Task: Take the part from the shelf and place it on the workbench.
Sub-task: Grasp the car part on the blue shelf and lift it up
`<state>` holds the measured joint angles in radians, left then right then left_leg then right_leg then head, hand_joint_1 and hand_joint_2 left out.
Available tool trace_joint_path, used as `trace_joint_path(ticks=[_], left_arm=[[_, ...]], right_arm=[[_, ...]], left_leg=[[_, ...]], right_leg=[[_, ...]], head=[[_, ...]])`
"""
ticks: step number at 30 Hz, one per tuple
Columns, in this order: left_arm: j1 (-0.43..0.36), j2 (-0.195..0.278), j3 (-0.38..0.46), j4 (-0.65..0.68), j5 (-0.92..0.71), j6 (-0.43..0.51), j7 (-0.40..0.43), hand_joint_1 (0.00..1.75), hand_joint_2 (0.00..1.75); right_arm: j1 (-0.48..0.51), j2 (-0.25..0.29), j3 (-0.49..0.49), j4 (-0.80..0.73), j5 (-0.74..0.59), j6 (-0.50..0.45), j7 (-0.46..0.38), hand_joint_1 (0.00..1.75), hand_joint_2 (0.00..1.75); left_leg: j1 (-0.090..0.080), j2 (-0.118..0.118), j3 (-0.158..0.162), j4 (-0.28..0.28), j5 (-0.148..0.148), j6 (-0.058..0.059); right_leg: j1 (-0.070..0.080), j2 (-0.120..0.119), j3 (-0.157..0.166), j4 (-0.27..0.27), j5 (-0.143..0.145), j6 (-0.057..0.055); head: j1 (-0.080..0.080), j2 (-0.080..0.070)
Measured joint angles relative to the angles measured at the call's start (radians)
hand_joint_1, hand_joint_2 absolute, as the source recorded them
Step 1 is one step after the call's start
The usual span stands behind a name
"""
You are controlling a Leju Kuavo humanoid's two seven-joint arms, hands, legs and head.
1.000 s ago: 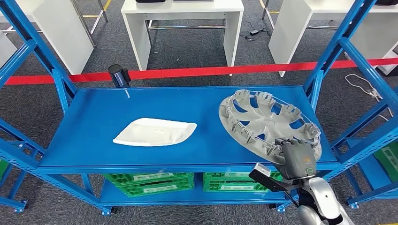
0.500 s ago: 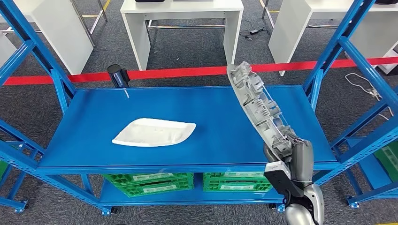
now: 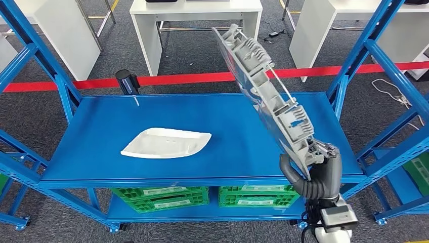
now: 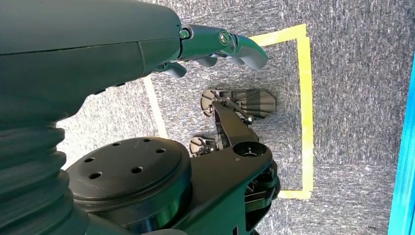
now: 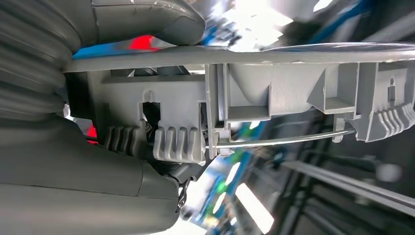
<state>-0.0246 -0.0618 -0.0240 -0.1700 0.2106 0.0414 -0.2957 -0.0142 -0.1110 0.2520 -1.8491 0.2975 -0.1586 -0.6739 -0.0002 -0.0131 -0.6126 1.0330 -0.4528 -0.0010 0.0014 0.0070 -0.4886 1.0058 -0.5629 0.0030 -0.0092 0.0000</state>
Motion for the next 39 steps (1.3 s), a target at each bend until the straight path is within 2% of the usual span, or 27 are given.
trace_joint_path(ticks=[6, 12, 20, 23, 25, 26, 27, 29, 30, 31, 32, 33, 35, 36, 37, 39], left_arm=[[-0.001, 0.007, 0.0, 0.0, 0.0, -0.009, -0.008, 0.0, 1.75], [-0.008, 0.014, 0.0, 0.0, 0.004, -0.013, -0.019, 0.0, 1.75], [-0.012, 0.021, 0.0, -0.001, 0.011, -0.012, -0.021, 0.0, 1.75], [-0.012, 0.024, 0.0, -0.002, 0.011, -0.009, -0.021, 0.0, 1.75], [-0.012, 0.025, 0.0, -0.003, 0.011, -0.007, -0.02, 0.0, 1.75], [-0.013, 0.025, 0.0, -0.003, 0.011, -0.005, -0.02, 0.0, 1.75], [-0.013, 0.025, 0.0, -0.004, 0.011, -0.004, -0.02, 0.0, 1.75], [-0.014, 0.026, 0.0, -0.004, 0.011, -0.001, -0.02, 0.0, 1.75], [-0.014, 0.026, 0.0, -0.004, 0.011, 0.0, -0.019, 0.0, 1.75], [-0.014, 0.027, 0.0, -0.004, 0.011, 0.0, -0.018, 0.0, 1.75], [-0.014, 0.028, 0.0, -0.004, 0.011, 0.0, -0.018, 0.0, 1.75], [-0.014, 0.028, 0.0, -0.004, 0.011, 0.0, -0.018, 0.0, 1.75], [-0.014, 0.031, 0.0, -0.004, 0.011, 0.001, -0.017, 0.0, 1.75], [-0.014, 0.033, 0.0, -0.005, 0.011, 0.003, -0.015, 0.0, 1.75], [-0.014, 0.036, 0.0, -0.005, 0.011, 0.006, -0.012, 0.0, 1.75], [-0.013, 0.042, 0.0, -0.005, 0.011, 0.013, -0.004, 0.0, 1.75]], right_arm=[[-0.002, -0.027, 0.009, -0.121, -0.149, 0.153, -0.022, 1.75, 1.75], [-0.018, -0.042, 0.026, -0.171, -0.187, 0.321, -0.022, 1.75, 1.75], [-0.04, -0.046, 0.036, -0.172, -0.24, 0.452, -0.022, 1.75, 1.75], [-0.042, -0.048, 0.037, -0.172, -0.254, 0.48, -0.022, 1.75, 1.75], [-0.043, -0.049, 0.038, -0.171, -0.267, 0.497, -0.022, 1.75, 1.75], [-0.045, -0.05, 0.038, -0.171, -0.274, 0.504, -0.022, 1.75, 1.75], [-0.046, -0.052, 0.039, -0.171, -0.28, 0.51, -0.022, 1.75, 1.75], [-0.048, -0.055, 0.04, -0.171, -0.289, 0.516, -0.022, 1.75, 1.75], [-0.048, -0.057, 0.04, -0.171, -0.292, 0.518, -0.022, 1.75, 1.75], [-0.047, -0.058, 0.04, -0.171, -0.295, 0.519, -0.022, 1.75, 1.75], [-0.046, -0.059, 0.04, -0.171, -0.3, 0.522, -0.022, 1.75, 1.75], [-0.045, -0.059, 0.041, -0.171, -0.306, 0.525, -0.022, 1.75, 1.75], [-0.044, -0.061, 0.041, -0.171, -0.32, 0.533, -0.022, 1.75, 1.75], [-0.044, -0.061, 0.042, -0.171, -0.326, 0.54, -0.022, 1.75, 1.75], [-0.045, -0.06, 0.042, -0.171, -0.333, 0.549, -0.022, 1.75, 1.75], [-0.046, -0.055, 0.043, -0.171, -0.345, 0.573, -0.022, 1.75, 1.75]], left_leg=[[0.0, 0.0, 0.0, 0.0, 0.0, 0.0], [0.0, 0.0, 0.0, 0.0, 0.0, 0.0], [-0.005, 0.0, 0.0, 0.002, -0.004, 0.004], [-0.01, 0.0, 0.0, 0.002, -0.006, 0.01], [-0.006, 0.001, 0.004, -0.006, -0.002, 0.016], [-0.002, 0.002, 0.006, -0.011, 0.001, 0.019], [0.002, 0.004, 0.009, -0.016, 0.004, 0.021], [0.004, 0.006, 0.009, -0.018, 0.005, 0.023], [0.004, 0.007, 0.007, -0.017, 0.005, 0.023], [0.005, 0.008, 0.006, -0.016, 0.005, 0.023], [0.007, 0.008, 0.005, -0.014, 0.005, 0.021], [0.009, 0.008, 0.005, -0.011, 0.004, 0.019], [0.013, 0.006, 0.001, -0.003, 0.004, 0.008], [0.014, 0.005, -0.001, 0.0, 0.005, 0.0], [0.013, 0.003, -0.003, 0.002, 0.007, -0.008], [0.013, 0.001, -0.007, 0.0, 0.017, -0.025]], right_leg=[[0.0, 0.0, 0.0, 0.0, 0.0, 0.0], [0.0, 0.0, 0.001, 0.0, 0.0, 0.0], [-0.007, 0.0, 0.001, -0.002, 0.0, 0.004], [-0.012, 0.0, 0.002, -0.005, -0.001, 0.01], [-0.01, 0.0, 0.004, -0.002, -0.005, 0.016], [-0.009, -0.001, -0.002, 0.014, -0.017, 0.019], [-0.009, -0.001, -0.018, 0.051, -0.041, 0.022], [-0.012, -0.002, -0.081, 0.178, -0.107, 0.026], [-0.015, -0.002, -0.114, 0.241, -0.129, 0.029], [-0.017, -0.002, -0.136, 0.278, -0.131, 0.031], [-0.02, -0.002, -0.139, 0.277, -0.112, 0.033], [-0.023, -0.003, -0.123, 0.236, -0.076, 0.035], [-0.026, -0.002, -0.06, 0.102, -0.007, 0.038], [-0.025, 0.0, -0.039, 0.057, 0.012, 0.032], [-0.023, 0.002, -0.031, 0.034, 0.017, 0.025], [-0.018, 0.005, -0.042, 0.033, 0.023, 0.003]], head=[[0.0, 0.0], [0.0, 0.0], [0.0, 0.0], [0.0, 0.0], [0.0, 0.0], [0.001, 0.0], [0.003, 0.0], [0.007, 0.0], [0.007, 0.0], [0.007, 0.0], [0.007, 0.0], [0.008, 0.0], [0.009, 0.0], [0.01, 0.0], [0.011, 0.0], [0.01, 0.0]])
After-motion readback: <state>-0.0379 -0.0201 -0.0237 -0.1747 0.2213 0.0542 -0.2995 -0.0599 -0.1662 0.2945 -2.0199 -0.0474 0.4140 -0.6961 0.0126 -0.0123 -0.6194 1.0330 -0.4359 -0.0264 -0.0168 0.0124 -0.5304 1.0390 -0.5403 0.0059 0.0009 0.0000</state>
